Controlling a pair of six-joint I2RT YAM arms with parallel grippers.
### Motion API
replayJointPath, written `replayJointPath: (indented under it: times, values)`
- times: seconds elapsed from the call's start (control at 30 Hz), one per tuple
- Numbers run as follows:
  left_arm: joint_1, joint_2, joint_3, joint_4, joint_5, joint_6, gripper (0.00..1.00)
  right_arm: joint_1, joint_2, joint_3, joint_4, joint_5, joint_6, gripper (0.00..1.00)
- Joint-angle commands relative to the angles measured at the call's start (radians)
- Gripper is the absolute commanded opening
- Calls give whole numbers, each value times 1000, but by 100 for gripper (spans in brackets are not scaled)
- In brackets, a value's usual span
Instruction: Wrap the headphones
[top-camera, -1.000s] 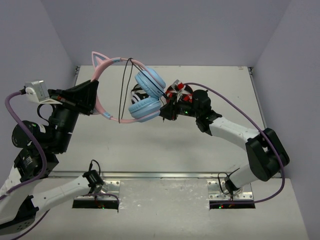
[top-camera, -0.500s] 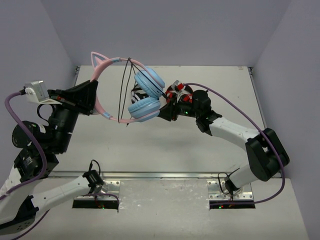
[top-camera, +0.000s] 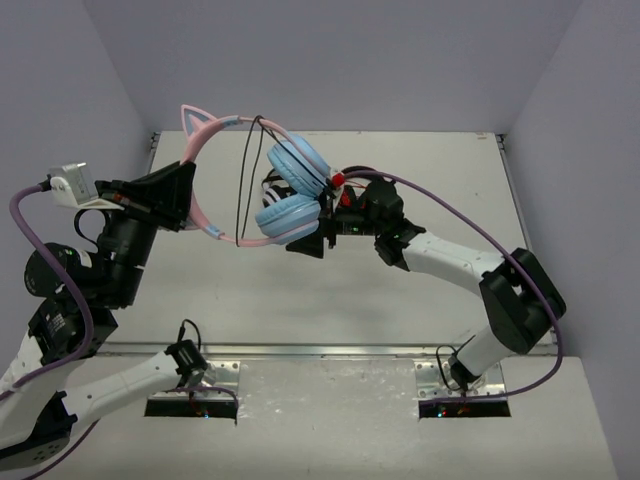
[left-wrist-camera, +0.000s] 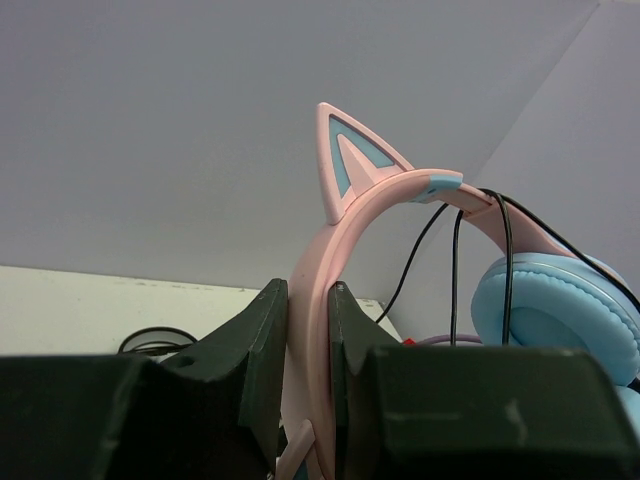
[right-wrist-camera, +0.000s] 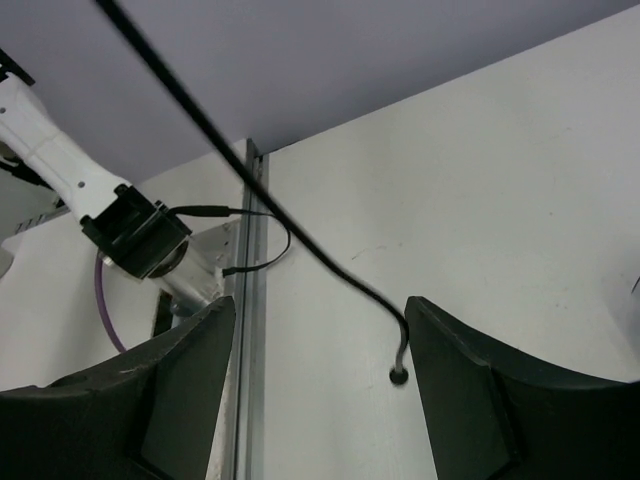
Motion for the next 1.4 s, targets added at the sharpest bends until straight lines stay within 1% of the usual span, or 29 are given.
replayJointPath:
  times: [0.0, 0.03, 0.07, 0.1, 0.13, 0.17, 0.23, 0.27, 0.3, 0.4, 0.43, 0.47, 0.53, 0.57, 0.63, 0.7, 0.87, 0.93, 1.0, 1.13, 1.27, 1.3, 1.37]
  values:
    - [-5, -8, 6, 127, 24, -58, 0, 5, 32, 93, 1, 80, -50, 70]
    - [-5, -6, 6, 127, 28, -59, 0, 5, 42, 107, -3, 92, -51, 68]
    - [-5, -6, 6, 125, 27, -59, 0, 6, 53, 139, -16, 86, -58, 62]
    - [-5, -6, 6, 125, 25, -58, 0, 9, 73, 153, -28, 74, -59, 50]
    - [-7, -6, 5, 125, 19, -55, 0, 12, 76, 163, -41, 73, -62, 29]
    - [-5, -7, 5, 127, 17, -51, 0, 20, 76, 162, -56, 86, -80, 23]
    - [-5, -14, 2, 130, 13, -48, 1, 26, 61, 144, -68, 123, -103, 21]
    - [-5, -14, 2, 128, 13, -45, 0, 26, 55, 121, -65, 128, -111, 16]
    - [-5, -15, 3, 128, 11, -42, 0, 26, 44, 110, -65, 129, -114, 2]
    - [-7, -15, 5, 136, 4, -35, 0, 28, 32, 76, -64, 123, -117, 1]
    - [-5, -14, 6, 137, -2, -30, 0, 26, 27, 69, -62, 114, -116, 7]
    - [-5, -14, 11, 139, -3, -27, 0, 26, 23, 53, -55, 108, -116, 16]
    - [-5, -9, 19, 139, 4, -27, 1, 26, 14, 27, -29, 99, -108, 27]
    - [-5, -9, 20, 140, 5, -28, 1, 26, 10, 21, -23, 99, -107, 29]
    - [-5, -6, 22, 141, 7, -27, 0, 26, 7, 16, -16, 85, -102, 18]
    - [-5, -6, 20, 141, 5, -28, 0, 26, 10, 18, -15, 74, -102, 1]
    - [-5, -7, 11, 137, -24, -25, 0, 26, 4, 13, -19, 85, -96, 1]
    - [-5, -11, 0, 147, -59, -28, 0, 28, 3, 4, -27, 103, -94, 1]
    - [-5, -14, -30, 168, -128, -48, 0, 32, -13, -11, -27, 134, -82, 1]
    - [-5, -9, -101, 241, -252, -82, 1, 101, -71, -82, -30, 301, -96, 1]
    - [-5, 17, -92, 194, -354, -156, 0, 163, -114, -114, -50, 387, -127, 1]
    - [-5, 19, -92, 191, -399, -177, 0, 173, -120, -119, -50, 396, -133, 1]
    - [-5, 29, -69, 173, -444, -194, 0, 203, -129, -122, -61, 410, -137, 1]
